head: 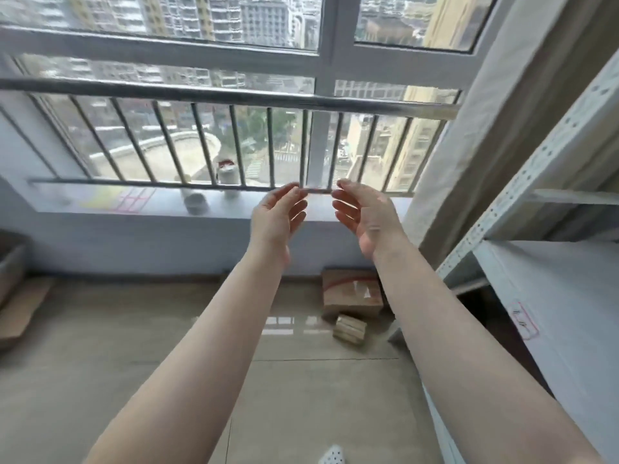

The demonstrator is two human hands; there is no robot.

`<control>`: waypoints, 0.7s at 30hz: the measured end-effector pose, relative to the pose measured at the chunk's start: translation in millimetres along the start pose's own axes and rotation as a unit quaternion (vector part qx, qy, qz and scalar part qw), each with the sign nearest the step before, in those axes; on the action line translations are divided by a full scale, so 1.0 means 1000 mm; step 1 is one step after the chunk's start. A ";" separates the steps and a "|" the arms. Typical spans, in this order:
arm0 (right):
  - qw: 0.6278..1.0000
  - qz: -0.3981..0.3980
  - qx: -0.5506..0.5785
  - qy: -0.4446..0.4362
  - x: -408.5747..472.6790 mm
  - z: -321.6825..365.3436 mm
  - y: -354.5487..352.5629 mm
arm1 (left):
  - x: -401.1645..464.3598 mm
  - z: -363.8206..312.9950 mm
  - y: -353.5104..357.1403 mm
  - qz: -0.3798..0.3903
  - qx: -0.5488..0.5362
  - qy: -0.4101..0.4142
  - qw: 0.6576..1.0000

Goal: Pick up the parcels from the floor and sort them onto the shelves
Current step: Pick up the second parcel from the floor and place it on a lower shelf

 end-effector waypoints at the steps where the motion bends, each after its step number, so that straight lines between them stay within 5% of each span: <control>1: 1.000 0.012 -0.006 0.006 -0.007 -0.014 0.017 | -0.006 -0.005 -0.023 -0.016 0.002 0.004 1.000; 13: 0.982 0.104 -0.097 0.128 -0.150 -0.190 0.175 | -0.130 -0.040 -0.299 -0.169 0.008 -0.009 0.986; 21: 0.941 0.175 -0.169 0.235 -0.214 -0.290 0.227 | -0.204 -0.017 -0.421 -0.300 -0.021 -0.045 0.953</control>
Point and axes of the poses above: each hand's wrist, its own x-axis towards the middle knuckle, its own y-axis out of the palm, z = x × y, the point moved 1 cm from there along x, towards the middle knuckle, and after that the axes turned 2 degrees about x, right-handed, at the moved point
